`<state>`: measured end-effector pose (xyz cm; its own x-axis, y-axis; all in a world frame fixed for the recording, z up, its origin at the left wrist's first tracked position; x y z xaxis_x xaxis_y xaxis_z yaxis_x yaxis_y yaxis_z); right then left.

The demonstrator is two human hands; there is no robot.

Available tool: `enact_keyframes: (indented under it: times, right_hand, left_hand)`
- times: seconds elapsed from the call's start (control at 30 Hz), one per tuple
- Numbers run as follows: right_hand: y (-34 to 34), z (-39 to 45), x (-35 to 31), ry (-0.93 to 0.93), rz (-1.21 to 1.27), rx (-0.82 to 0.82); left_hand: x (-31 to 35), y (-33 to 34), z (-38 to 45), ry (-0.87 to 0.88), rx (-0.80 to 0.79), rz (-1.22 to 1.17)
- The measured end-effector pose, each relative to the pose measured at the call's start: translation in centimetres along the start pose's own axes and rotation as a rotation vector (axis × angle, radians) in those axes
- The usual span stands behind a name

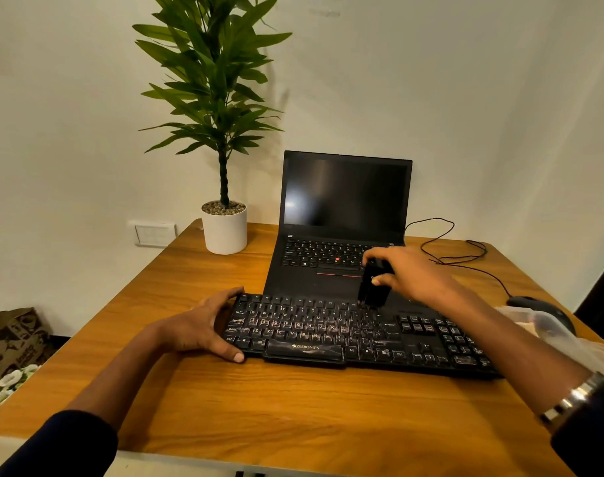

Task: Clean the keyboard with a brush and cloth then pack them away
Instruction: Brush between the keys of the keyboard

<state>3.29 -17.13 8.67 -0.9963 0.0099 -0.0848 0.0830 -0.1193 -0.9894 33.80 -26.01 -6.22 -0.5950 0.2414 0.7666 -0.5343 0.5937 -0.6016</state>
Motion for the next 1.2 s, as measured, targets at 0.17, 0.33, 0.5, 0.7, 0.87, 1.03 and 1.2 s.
enact_keyframes:
  times: [0.17, 0.33, 0.5, 0.7, 0.87, 1.03, 1.2]
  right_hand:
    - [-0.1, -0.5, -0.2, -0.064, -0.035, -0.130]
    - [-1.9, 0.3, 0.5, -0.023, 0.025, 0.006]
    - [0.2, 0.4, 0.8, -0.005, -0.029, -0.009]
    - [-0.5, -0.8, 0.5, -0.082, -0.054, -0.176]
    - [-2.1, 0.1, 0.2, -0.048, -0.040, -0.006]
    - [-0.1, -0.2, 0.0, -0.030, -0.085, -0.019]
    - [-0.5, -0.7, 0.2, -0.061, -0.063, -0.156]
  left_hand:
    - [0.2, 0.0, 0.1, 0.007, -0.002, 0.005]
    - [0.1, 0.1, 0.1, 0.007, -0.002, -0.008]
    - [0.3, 0.1, 0.1, 0.010, 0.006, 0.006]
    - [0.1, 0.1, 0.0, -0.006, -0.003, 0.001]
    - [0.3, 0.1, 0.0, -0.021, 0.016, 0.027]
    - [0.4, 0.1, -0.1, -0.017, 0.009, 0.026]
    - [0.3, 0.3, 0.1, -0.012, -0.002, 0.011]
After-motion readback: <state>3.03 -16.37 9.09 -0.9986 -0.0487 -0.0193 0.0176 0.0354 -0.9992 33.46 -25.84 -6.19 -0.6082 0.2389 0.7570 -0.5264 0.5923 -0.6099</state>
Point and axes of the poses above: each hand's wrist, its own z-axis towards the middle knuckle, its own y-axis out of the palm, x = y × z, the point moved 8 cm from there along z, towards the middle knuckle, and after that the axes turned 5 degrees about -z, right-handed, at the moved point
